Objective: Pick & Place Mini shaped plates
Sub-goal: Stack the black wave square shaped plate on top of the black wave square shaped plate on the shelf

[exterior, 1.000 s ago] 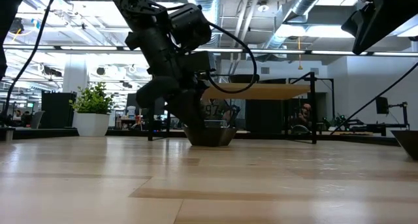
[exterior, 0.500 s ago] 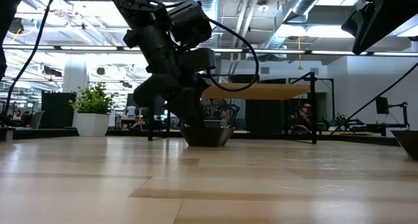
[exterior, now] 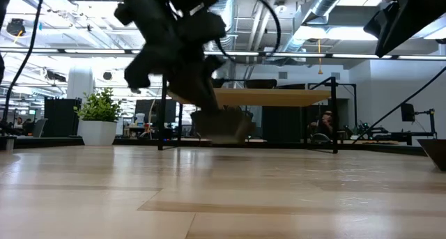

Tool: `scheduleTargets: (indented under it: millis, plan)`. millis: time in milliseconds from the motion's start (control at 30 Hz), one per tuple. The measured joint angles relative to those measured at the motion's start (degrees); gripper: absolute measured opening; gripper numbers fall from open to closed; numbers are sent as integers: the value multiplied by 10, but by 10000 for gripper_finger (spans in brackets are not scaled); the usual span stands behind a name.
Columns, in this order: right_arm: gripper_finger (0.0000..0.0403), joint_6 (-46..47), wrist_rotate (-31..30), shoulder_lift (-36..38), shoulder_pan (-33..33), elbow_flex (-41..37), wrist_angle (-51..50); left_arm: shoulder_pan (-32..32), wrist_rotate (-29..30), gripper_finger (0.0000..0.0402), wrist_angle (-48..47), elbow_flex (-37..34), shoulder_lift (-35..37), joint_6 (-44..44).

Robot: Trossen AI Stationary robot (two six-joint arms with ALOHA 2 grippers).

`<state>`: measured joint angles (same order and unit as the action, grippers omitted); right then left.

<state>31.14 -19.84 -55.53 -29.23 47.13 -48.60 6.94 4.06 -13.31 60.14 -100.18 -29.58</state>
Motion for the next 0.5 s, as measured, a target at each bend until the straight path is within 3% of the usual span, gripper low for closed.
scheduleTargets:
  millis: [500]
  plan:
    - [98,5,0,0,0,0,26,18,60,10,-28,0,150,5]
